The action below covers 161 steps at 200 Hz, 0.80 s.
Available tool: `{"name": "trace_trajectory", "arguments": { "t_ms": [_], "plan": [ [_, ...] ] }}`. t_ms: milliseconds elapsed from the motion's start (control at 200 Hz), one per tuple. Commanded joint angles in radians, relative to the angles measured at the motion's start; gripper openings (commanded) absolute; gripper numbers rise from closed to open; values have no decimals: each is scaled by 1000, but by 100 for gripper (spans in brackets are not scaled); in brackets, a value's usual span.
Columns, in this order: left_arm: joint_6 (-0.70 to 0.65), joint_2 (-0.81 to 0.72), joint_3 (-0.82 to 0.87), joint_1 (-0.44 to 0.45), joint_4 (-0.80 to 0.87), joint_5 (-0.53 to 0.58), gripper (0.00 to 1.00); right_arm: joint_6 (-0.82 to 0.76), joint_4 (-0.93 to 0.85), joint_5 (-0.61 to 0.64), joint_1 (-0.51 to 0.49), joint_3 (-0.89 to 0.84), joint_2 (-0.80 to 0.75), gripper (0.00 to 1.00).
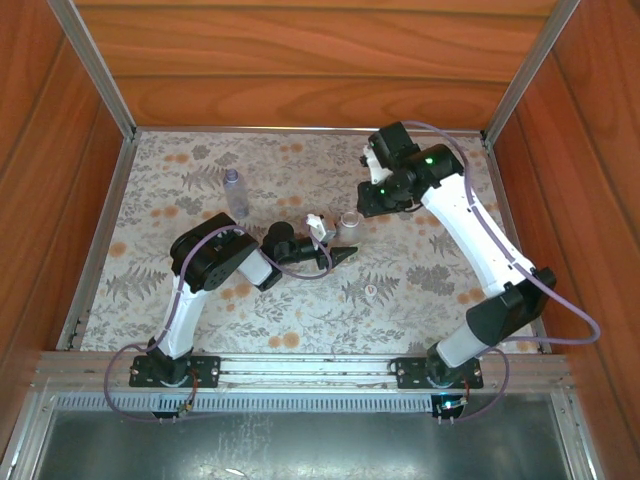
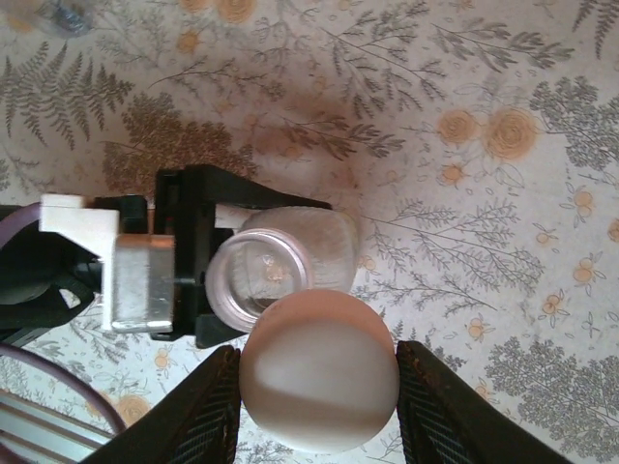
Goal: Screw on the bottle caps
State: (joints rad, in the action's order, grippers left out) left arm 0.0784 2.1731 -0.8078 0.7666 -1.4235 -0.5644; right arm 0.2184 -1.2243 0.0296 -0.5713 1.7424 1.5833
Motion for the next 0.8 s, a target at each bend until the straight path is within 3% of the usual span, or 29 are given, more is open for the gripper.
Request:
{"name": "trace_trajectory", "arguments": {
  "t_ms": [0,800],
  "plan": [
    [-5,31,-4,4,8,8,65,-23,-50,4,-33,47,42,44],
    [-26,33,-2,10,8,3,63,-48,-93,79,-77,81,164,43]
  ]
}}
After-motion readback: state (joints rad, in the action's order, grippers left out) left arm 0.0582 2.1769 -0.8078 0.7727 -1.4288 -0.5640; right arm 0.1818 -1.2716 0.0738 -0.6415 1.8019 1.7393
